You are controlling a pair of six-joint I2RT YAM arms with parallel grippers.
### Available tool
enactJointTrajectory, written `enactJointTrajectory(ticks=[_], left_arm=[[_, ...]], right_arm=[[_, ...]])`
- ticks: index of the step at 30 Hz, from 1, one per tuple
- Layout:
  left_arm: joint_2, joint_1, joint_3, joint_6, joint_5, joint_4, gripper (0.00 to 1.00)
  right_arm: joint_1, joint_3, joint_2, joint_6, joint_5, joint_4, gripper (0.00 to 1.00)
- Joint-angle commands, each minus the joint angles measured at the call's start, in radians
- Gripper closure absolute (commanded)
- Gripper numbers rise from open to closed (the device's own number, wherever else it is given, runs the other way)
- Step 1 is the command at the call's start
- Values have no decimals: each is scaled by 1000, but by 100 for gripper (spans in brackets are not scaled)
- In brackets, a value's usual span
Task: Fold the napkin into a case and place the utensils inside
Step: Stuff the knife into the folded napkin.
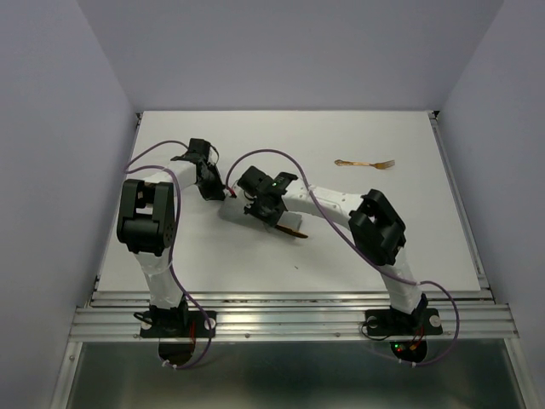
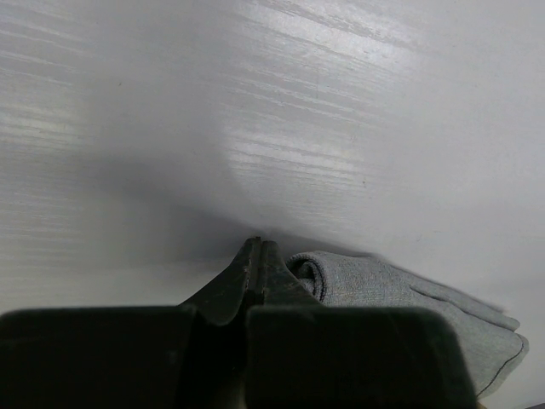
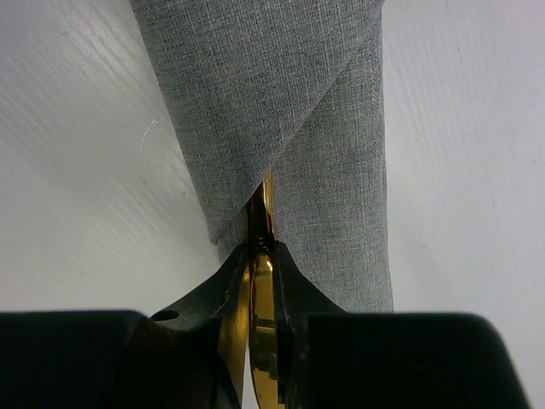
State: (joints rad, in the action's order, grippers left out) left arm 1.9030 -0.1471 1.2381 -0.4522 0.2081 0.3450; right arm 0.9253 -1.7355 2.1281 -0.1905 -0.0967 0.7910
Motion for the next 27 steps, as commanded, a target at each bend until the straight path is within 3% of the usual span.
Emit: enactJointTrajectory(ticks=[1, 20, 27], left_arm=[[5, -8, 14, 17, 4, 9, 100], [-4, -12, -11, 14, 10, -5, 100], [-2, -16, -11, 12, 13, -8, 100]], right_arm=[[20, -67, 13, -15, 20, 14, 99], [58, -154, 95, -46, 40, -9, 99], [67, -177, 110, -55, 37, -15, 93]])
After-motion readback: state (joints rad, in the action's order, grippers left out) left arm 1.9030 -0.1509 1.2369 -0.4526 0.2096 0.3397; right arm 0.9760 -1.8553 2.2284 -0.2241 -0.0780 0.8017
